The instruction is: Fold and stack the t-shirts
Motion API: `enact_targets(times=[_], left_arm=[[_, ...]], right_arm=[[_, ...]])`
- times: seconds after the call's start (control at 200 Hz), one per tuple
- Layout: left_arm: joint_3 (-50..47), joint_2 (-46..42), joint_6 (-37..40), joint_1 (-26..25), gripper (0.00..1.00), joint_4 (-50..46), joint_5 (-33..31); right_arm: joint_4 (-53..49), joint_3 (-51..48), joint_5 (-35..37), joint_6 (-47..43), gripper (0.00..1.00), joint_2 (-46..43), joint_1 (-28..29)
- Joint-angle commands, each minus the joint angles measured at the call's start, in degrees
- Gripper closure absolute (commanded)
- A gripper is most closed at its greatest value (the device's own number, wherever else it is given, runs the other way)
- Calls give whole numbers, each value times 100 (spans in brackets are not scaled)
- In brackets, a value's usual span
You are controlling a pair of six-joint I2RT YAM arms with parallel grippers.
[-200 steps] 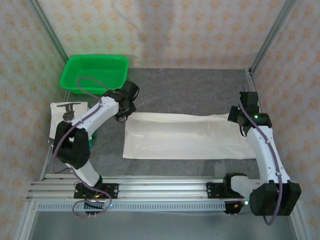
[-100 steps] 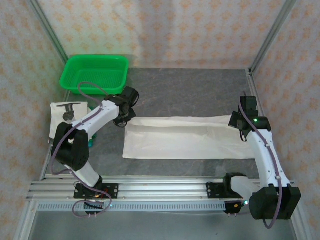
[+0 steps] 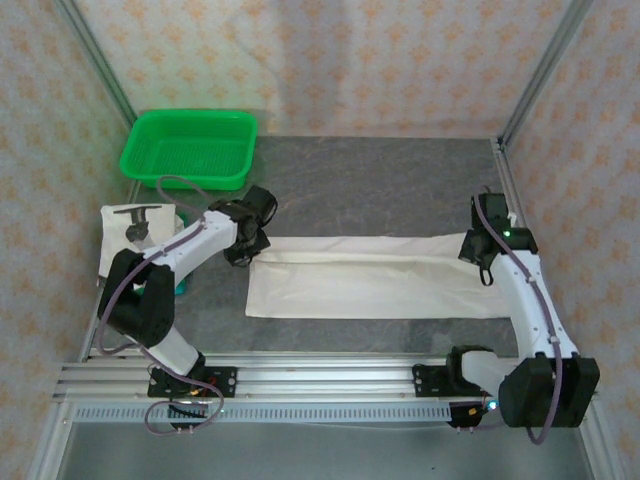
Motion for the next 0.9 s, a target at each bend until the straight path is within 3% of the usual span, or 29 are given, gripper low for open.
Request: enact_targets(times=[0.0, 0.34, 0.896], left_arm=[[-126, -199, -124, -37, 100, -107, -44], [-204, -291, -258, -331, 100, -309, 2], [-585, -862, -319, -406, 100, -636, -12]], right_arm=[[-244, 231, 524, 208, 98, 240, -70], [26, 196, 650, 392, 98, 962, -84], [-427, 202, 714, 763, 98, 460, -193]])
